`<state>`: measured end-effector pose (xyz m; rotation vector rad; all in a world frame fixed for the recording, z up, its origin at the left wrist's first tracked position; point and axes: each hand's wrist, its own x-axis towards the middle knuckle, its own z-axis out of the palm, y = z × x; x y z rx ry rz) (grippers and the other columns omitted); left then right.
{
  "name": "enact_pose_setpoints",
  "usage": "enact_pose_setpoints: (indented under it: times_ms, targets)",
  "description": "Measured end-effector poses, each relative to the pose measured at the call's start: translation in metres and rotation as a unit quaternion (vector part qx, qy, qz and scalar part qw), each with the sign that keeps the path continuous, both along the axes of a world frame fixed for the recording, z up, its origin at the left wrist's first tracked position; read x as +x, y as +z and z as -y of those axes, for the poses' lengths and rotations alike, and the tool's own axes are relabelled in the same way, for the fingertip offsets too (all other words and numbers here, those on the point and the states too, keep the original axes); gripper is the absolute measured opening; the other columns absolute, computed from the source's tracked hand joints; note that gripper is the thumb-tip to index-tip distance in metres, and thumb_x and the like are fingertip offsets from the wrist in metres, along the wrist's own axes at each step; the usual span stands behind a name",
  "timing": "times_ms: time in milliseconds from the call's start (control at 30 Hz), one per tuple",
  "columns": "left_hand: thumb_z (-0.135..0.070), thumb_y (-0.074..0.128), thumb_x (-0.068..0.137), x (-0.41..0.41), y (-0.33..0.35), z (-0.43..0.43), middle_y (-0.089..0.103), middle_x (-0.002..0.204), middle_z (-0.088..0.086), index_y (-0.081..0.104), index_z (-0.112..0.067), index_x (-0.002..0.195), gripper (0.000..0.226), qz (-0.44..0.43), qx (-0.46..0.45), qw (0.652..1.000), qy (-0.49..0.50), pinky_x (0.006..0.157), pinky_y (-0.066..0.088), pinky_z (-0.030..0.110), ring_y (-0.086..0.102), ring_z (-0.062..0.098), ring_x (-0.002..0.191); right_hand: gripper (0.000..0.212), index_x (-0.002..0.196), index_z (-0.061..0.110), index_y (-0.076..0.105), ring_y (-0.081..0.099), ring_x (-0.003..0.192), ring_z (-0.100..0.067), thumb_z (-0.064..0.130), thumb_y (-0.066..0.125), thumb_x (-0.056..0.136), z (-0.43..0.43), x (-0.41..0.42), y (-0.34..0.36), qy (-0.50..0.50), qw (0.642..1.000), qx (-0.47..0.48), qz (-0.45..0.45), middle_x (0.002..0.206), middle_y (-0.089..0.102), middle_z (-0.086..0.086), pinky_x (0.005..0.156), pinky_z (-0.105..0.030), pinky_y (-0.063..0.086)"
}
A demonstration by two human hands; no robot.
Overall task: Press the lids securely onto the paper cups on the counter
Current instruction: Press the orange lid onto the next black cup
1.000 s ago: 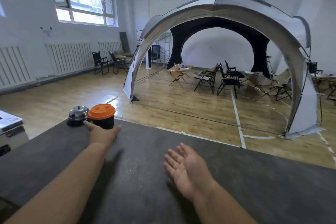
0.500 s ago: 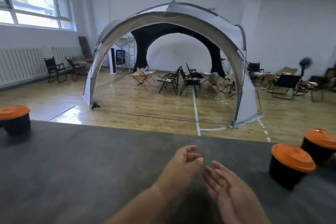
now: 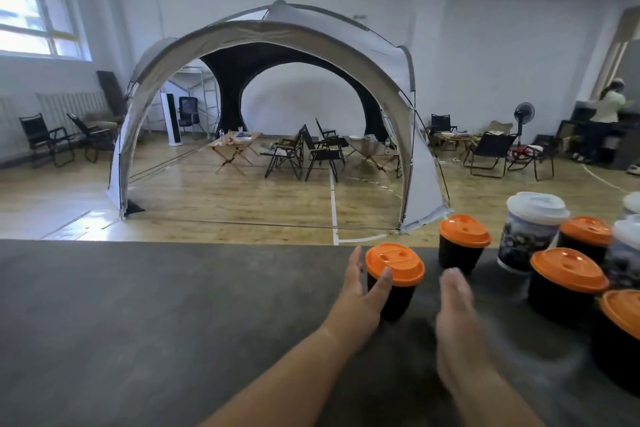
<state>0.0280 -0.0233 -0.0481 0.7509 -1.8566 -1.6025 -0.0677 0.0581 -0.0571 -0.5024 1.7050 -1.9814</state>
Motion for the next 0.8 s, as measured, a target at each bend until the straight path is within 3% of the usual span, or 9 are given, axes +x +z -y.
enact_pose_setpoints:
  times_ms: [67, 133, 233, 333, 467, 600, 700, 800]
  targets:
    - [-0.048, 0.046, 0.095, -0.001, 0.003, 0.0, 0.028, 0.152, -0.01, 0.006, -0.035, 0.152, 0.071, -0.01, -0.013, 1.0, -0.002, 0.104, 0.02, 0.016, 0.026, 0.004, 0.138, 0.077, 0.149, 0.037, 0.036, 0.038, 0.142, -0.014, 0.077, 0.045, 0.084, 0.01, -0.001, -0.006, 0.084, 0.996, -0.002, 0.029, 0.153, 0.043, 0.008, 0.118, -0.047, 0.029]
    - [-0.055, 0.047, 0.089, 0.007, 0.005, 0.002, 0.033, 0.143, -0.015, 0.013, -0.038, 0.151, 0.072, -0.019, -0.027, 0.999, 0.028, 0.101, 0.023, 0.017, 0.03, 0.001, 0.13, 0.079, 0.146, 0.037, 0.042, 0.045, 0.137, -0.013, 0.08, 0.042, 0.08, 0.012, 0.015, -0.006, 0.133, 0.991, -0.006, 0.007, 0.145, 0.051, 0.009, 0.116, -0.049, 0.034]
    - [-0.064, 0.044, 0.076, 0.025, -0.001, 0.013, 0.043, 0.14, -0.012, 0.027, -0.043, 0.143, 0.073, -0.031, -0.038, 0.994, 0.093, 0.103, 0.031, 0.023, 0.04, 0.006, 0.129, 0.07, 0.142, 0.033, 0.043, 0.045, 0.131, -0.009, 0.071, 0.034, 0.083, 0.012, 0.038, 0.001, 0.17, 0.984, 0.026, -0.045, 0.135, 0.053, 0.013, 0.115, -0.041, 0.035]
    - [-0.065, 0.044, 0.078, 0.037, -0.011, 0.021, 0.046, 0.136, -0.012, 0.03, -0.045, 0.141, 0.068, -0.016, -0.052, 0.993, 0.106, 0.11, 0.034, 0.032, 0.044, 0.012, 0.129, 0.045, 0.13, 0.032, 0.043, 0.049, 0.121, -0.013, 0.059, 0.033, 0.096, 0.016, 0.04, 0.006, 0.171, 0.983, 0.061, -0.026, 0.116, 0.056, 0.014, 0.109, -0.04, 0.039]
    - [-0.064, 0.042, 0.081, 0.038, -0.014, 0.021, 0.042, 0.132, -0.016, 0.027, -0.043, 0.144, 0.068, -0.008, -0.072, 0.992, 0.101, 0.107, 0.033, 0.029, 0.04, 0.009, 0.127, 0.033, 0.127, 0.02, 0.051, 0.058, 0.112, -0.019, 0.042, 0.039, 0.105, 0.038, 0.015, 0.022, 0.128, 0.989, 0.07, -0.005, 0.113, 0.063, 0.001, 0.105, -0.046, 0.044]
    - [-0.061, 0.044, 0.081, 0.037, -0.013, 0.021, 0.045, 0.131, -0.016, 0.03, -0.048, 0.137, 0.059, -0.014, -0.075, 0.991, 0.105, 0.098, 0.034, 0.021, 0.045, 0.005, 0.122, 0.025, 0.111, 0.008, 0.067, 0.068, 0.092, -0.027, 0.027, 0.055, 0.099, 0.065, -0.006, 0.035, 0.189, 0.976, 0.093, 0.051, 0.095, 0.073, -0.011, 0.087, -0.038, 0.055]
    - [-0.063, 0.044, 0.081, 0.036, -0.014, 0.021, 0.044, 0.128, -0.018, 0.027, -0.051, 0.135, 0.057, -0.01, -0.078, 0.991, 0.105, 0.099, 0.034, 0.021, 0.045, 0.005, 0.12, 0.024, 0.113, 0.01, 0.068, 0.068, 0.097, -0.027, 0.024, 0.055, 0.1, 0.07, -0.007, 0.031, 0.2, 0.974, 0.101, 0.033, 0.103, 0.072, -0.013, 0.082, -0.034, 0.055]
    - [-0.074, 0.043, 0.079, 0.035, -0.017, 0.023, 0.045, 0.135, -0.015, 0.027, -0.051, 0.137, 0.065, -0.008, -0.085, 0.991, 0.104, 0.109, 0.036, 0.031, 0.044, 0.009, 0.127, 0.024, 0.118, 0.012, 0.064, 0.065, 0.105, -0.026, 0.023, 0.05, 0.102, 0.059, -0.004, 0.021, 0.191, 0.979, 0.069, 0.017, 0.11, 0.07, -0.011, 0.091, -0.037, 0.055]
